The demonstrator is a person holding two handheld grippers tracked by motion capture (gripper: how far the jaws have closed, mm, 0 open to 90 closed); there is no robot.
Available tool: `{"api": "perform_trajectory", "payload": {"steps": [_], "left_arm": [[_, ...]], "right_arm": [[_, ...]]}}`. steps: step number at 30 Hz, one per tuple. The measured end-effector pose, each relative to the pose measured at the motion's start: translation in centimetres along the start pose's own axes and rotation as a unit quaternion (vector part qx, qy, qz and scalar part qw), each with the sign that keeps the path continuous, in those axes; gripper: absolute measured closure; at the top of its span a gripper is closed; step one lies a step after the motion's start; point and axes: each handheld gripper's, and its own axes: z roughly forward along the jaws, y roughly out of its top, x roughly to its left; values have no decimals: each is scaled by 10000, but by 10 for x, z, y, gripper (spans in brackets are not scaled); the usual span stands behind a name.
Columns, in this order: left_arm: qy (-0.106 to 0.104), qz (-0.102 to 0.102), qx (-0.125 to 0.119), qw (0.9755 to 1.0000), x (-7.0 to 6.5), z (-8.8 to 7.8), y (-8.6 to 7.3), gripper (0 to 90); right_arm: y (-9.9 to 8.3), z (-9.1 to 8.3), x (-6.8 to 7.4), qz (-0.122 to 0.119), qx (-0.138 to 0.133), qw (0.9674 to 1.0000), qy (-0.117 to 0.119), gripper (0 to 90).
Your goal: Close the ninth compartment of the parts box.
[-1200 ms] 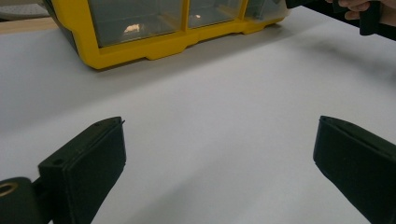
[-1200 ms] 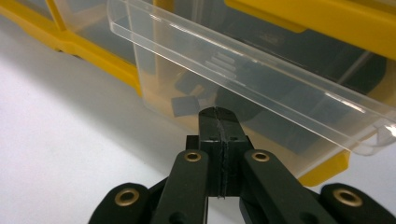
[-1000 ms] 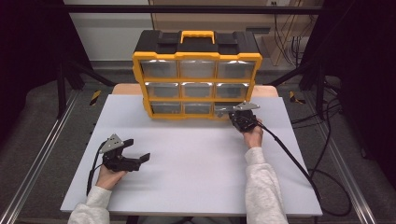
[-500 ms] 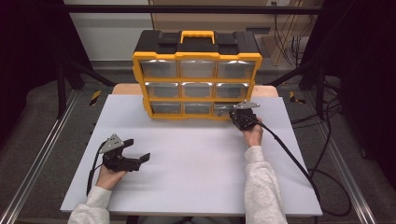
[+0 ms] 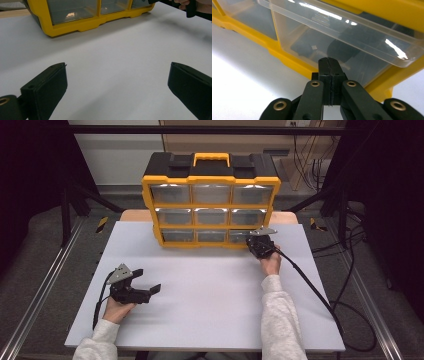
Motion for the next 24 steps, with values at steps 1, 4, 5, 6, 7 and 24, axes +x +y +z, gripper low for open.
{"api": "perform_trajectory", "payload": {"steps": [1, 4, 5, 6, 7, 24], "left_arm": [[1, 1, -2, 10000, 0, 0, 0, 18], [-1, 3, 1, 10000, 0, -1, 0, 18], [-1, 2, -1, 10000, 0, -1, 0, 18], [1, -1, 0, 10000, 0, -1, 0, 18], [3, 3, -1, 10000, 0, -1, 0, 17], [5, -5, -10, 10000, 0, -1, 0, 18]], "right_arm": [[0, 0, 0, -9, 0, 10000, -8, 900], [1, 1, -1, 13, 30, 10000, -23, 900], [2, 1, -2, 3, 27, 10000, -30, 900], [2, 2, -2, -3, 21, 10000, -36, 900], [2, 2, -2, -8, 24, 10000, -41, 900], [4, -13, 7, -77, -78, 9999, 111, 900]]}}
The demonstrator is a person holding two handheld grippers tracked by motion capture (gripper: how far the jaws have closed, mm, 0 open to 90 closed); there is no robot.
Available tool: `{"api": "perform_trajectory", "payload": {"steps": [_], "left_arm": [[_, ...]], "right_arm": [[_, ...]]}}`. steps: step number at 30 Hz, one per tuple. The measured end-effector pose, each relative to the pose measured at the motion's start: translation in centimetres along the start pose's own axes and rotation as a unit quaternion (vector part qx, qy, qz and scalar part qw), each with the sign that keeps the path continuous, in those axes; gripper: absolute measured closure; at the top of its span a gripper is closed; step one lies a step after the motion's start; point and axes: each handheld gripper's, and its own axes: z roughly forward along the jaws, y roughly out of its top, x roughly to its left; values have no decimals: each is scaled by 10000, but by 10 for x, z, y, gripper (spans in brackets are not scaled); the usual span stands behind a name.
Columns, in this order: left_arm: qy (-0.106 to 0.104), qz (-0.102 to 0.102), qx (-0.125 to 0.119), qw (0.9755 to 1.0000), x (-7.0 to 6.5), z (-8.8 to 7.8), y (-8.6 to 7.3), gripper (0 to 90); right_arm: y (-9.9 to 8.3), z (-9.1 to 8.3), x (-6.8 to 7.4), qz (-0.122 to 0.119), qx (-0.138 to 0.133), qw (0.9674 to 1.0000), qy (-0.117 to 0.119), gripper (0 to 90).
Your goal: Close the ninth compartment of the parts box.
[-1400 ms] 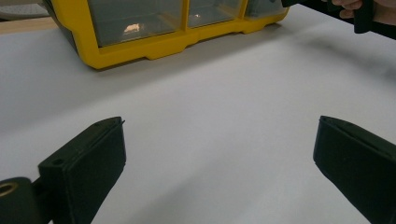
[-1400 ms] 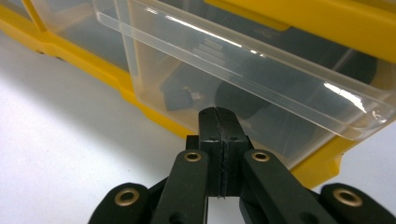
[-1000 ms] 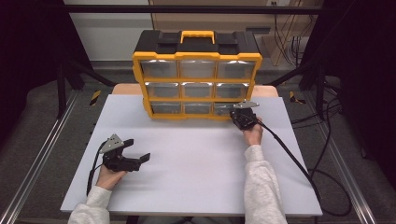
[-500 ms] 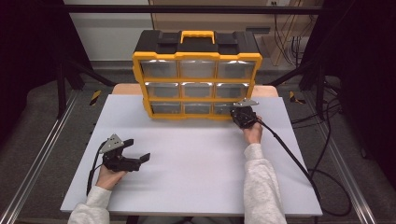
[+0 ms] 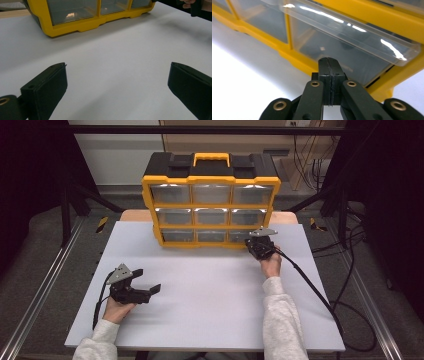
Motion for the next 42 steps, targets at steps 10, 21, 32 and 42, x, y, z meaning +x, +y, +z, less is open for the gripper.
{"api": "perform_trajectory", "payload": {"steps": [10, 21, 32, 42], "left_arm": [[-5, -12, -6, 10000, 0, 0, 0, 18], [-11, -22, 16, 10000, 0, -1, 0, 18], [-25, -33, 35, 10000, 0, -1, 0, 18], [-26, -28, 22, 10000, -1, -1, 0, 18]], "right_arm": [[-1, -21, 17, 106, -248, 9991, 341, 660], [-1, -49, 32, -37, -507, 9980, 382, 202], [-6, -77, 38, 311, -796, 9927, 846, 20], [-27, -97, 40, 237, -866, 9907, 1023, 3]]}}
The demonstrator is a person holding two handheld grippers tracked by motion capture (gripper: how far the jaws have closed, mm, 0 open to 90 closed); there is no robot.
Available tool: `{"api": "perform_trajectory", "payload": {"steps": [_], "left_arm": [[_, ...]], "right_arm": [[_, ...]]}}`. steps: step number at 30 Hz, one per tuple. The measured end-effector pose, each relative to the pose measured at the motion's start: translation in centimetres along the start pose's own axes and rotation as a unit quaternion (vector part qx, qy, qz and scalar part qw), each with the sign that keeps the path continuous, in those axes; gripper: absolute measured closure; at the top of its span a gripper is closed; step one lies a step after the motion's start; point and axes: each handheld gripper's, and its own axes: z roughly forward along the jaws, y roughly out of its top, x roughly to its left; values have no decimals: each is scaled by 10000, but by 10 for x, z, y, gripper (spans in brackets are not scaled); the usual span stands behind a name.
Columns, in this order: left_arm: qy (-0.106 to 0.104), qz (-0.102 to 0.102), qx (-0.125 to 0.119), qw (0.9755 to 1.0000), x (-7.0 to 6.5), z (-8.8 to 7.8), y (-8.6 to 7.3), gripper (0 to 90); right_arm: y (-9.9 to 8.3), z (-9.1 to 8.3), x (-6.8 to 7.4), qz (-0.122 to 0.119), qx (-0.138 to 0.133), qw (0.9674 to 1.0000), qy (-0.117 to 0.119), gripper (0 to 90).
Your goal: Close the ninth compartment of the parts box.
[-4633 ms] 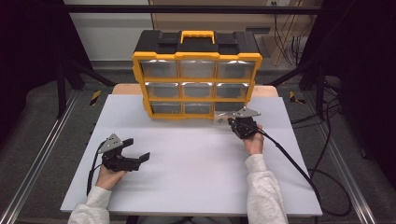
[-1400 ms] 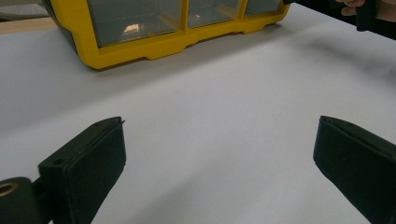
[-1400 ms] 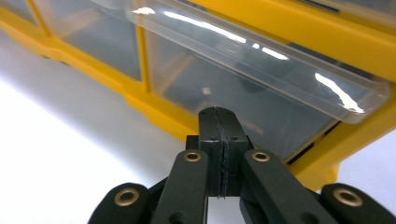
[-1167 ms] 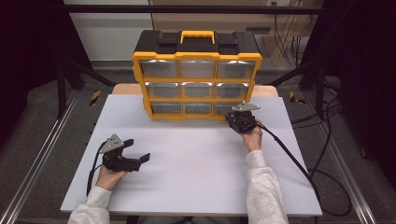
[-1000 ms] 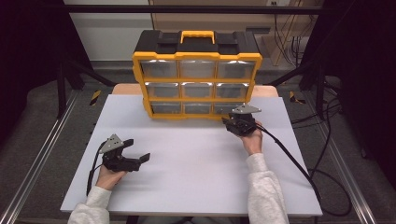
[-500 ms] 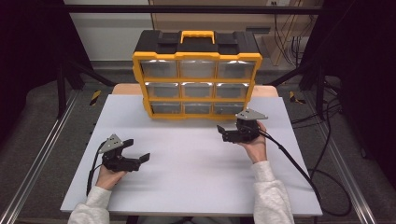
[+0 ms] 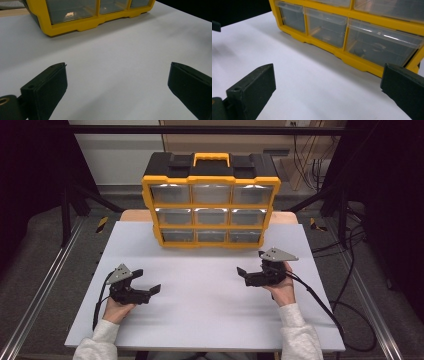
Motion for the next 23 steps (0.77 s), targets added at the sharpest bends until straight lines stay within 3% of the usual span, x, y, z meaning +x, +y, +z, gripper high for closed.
{"api": "perform_trajectory", "payload": {"steps": [4, 23], "left_arm": [[-8, 17, 17, 10000, 0, 0, 0, 18], [-8, 65, -39, 10000, -3, -1, 0, 18]], "right_arm": [[-11, -8, -2, -37, 8, 10000, 54, 3], [-55, -33, -18, 279, -49, 9994, 217, 1]]}}
